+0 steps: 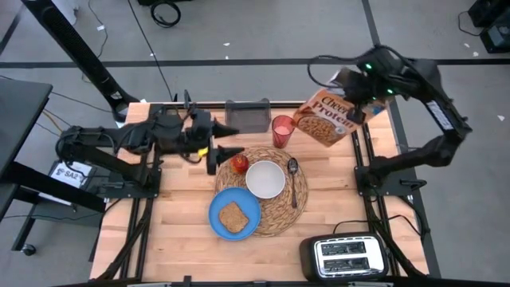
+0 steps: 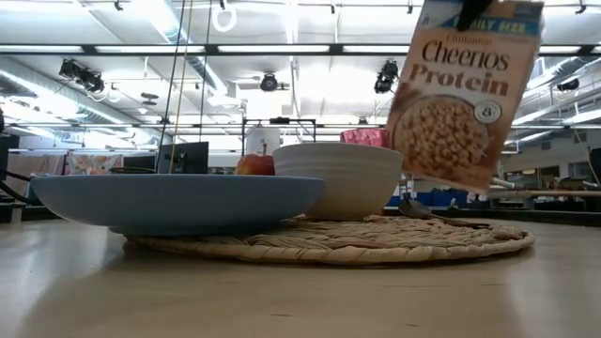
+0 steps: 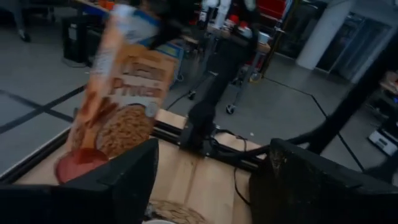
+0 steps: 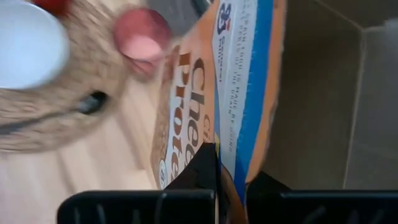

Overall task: Arrange a breakfast setting
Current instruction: Pour the cereals from the cereal box into the white bowl

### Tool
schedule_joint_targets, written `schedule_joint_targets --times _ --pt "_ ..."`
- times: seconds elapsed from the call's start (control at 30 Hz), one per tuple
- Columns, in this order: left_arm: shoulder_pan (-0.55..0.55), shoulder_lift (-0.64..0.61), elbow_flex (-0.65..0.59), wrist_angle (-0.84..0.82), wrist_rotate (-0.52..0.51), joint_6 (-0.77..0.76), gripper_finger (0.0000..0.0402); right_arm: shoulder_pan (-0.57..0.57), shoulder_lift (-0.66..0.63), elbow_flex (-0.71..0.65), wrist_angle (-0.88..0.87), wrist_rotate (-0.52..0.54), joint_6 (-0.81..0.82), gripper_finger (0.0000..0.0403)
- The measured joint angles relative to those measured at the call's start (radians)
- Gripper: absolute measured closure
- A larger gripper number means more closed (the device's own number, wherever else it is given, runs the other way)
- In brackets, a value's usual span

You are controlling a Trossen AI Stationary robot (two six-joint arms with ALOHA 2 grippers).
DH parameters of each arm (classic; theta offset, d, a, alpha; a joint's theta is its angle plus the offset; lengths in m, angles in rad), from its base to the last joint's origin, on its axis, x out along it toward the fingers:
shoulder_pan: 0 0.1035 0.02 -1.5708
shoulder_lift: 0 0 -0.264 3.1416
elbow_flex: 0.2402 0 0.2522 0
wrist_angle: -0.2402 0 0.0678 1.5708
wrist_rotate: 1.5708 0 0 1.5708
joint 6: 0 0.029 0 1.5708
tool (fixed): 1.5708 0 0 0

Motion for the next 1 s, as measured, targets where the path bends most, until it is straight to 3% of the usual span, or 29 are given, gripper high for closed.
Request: schedule_joint_targets --times 0.33,0.6,1.0 --pt "0.155 0.039 0.001 0.102 0.143 0.049 0.0084 0.144 -0.062 0.0 0.003 0.024 0.117 0.0401" --pt "0.184 0.118 0.0 0.145 0.166 0.047 0.0084 0.114 -0.052 0.0 0.005 0.266 0.207 0.0402" --pt "0.282 0.246 0.0 0.217 0.202 -0.028 0.0084 0.084 -0.05 0.02 0.068 0.428 0.052 0.0402"
